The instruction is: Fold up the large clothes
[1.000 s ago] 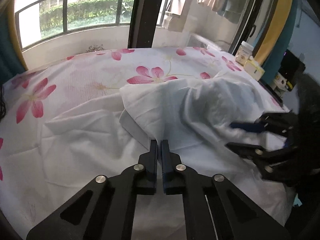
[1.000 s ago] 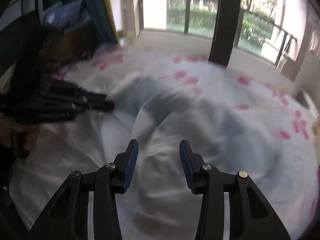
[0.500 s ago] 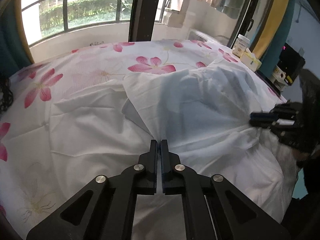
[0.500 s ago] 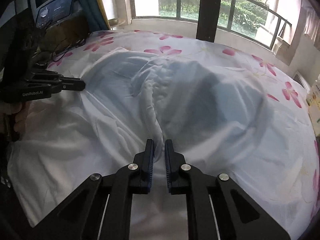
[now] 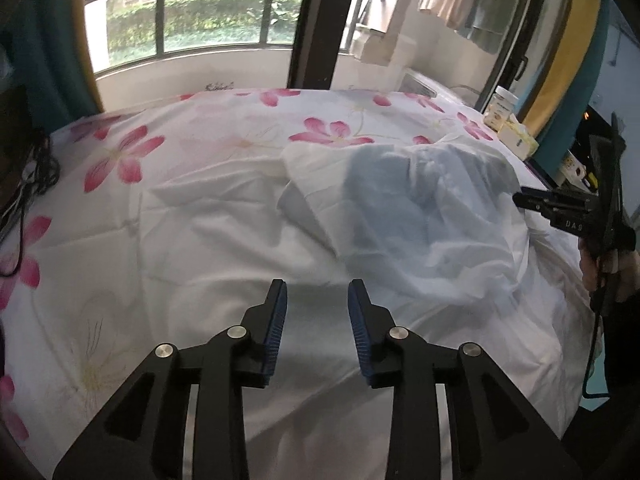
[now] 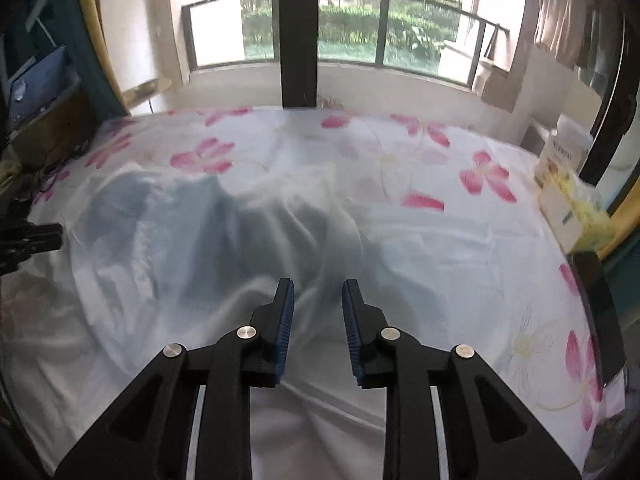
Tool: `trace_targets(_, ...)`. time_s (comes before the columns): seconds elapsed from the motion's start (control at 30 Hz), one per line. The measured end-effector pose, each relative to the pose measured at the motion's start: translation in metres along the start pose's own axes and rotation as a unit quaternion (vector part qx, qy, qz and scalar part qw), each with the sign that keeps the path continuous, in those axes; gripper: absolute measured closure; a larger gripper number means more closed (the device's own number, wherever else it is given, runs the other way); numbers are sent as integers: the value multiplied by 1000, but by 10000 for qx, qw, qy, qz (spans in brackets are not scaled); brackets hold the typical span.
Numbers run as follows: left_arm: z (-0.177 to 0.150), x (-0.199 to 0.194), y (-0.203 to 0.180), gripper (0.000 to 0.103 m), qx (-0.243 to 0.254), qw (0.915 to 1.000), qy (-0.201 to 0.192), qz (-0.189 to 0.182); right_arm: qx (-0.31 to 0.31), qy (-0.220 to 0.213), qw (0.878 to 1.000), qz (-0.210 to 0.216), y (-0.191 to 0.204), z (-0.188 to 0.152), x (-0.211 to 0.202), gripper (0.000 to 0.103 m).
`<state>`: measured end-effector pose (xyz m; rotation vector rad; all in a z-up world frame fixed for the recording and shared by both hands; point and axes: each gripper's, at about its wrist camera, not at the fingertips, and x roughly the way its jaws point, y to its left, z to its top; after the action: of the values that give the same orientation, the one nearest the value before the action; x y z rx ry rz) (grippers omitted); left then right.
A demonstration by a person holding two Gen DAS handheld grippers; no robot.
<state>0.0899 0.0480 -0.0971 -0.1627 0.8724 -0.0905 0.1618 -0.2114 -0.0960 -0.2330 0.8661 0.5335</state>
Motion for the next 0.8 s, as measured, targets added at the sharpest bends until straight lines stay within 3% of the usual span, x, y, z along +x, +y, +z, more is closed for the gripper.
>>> trace_targets(0.27,-24,-31,15,69,-175,9997,-137,47,122,149,9998,-58,-12,-24,-12,77)
trace_targets(0.6,-68,-74,28,68,-290,9986,-220,388,407,120,9986,-313,-28,-53,-46,69)
trace_targets(0.8,-98,-105,36,56,-536,9954,-582,536,573,87,9969,-529,-32,-68,-68,68)
